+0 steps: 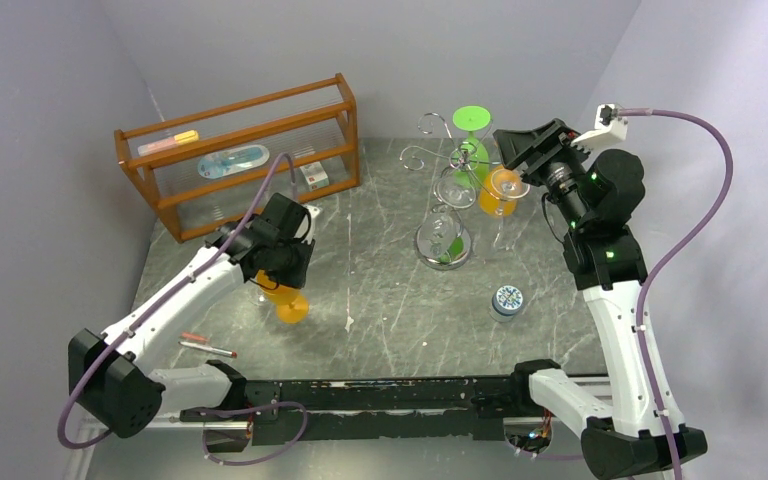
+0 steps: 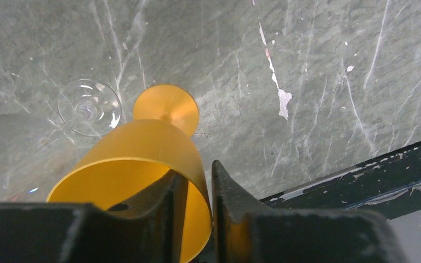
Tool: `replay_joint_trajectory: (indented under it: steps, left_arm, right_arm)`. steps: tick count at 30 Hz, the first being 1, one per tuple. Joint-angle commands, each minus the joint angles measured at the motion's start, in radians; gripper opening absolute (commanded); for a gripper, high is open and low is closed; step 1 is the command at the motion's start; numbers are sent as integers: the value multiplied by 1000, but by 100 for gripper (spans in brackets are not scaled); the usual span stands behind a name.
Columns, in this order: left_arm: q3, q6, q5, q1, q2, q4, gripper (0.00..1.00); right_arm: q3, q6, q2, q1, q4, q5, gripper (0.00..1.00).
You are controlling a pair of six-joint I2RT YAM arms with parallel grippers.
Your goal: Place the wine glass upside down on the wine glass rack
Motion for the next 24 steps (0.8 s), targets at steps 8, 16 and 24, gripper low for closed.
replay_joint_trajectory:
  steps: [8, 16, 24]
  left_arm:
    - [46, 23, 59, -9, 6, 51, 5]
    - [188, -21, 136, -9, -96, 160, 5]
    - [215, -143, 40, -9, -284, 509, 5]
  right_arm:
    - [49, -13, 8, -9, -87, 1, 66]
    - [42, 12, 25, -9, -27, -116, 71]
    - [27, 93, 20, -1, 122, -271, 78]
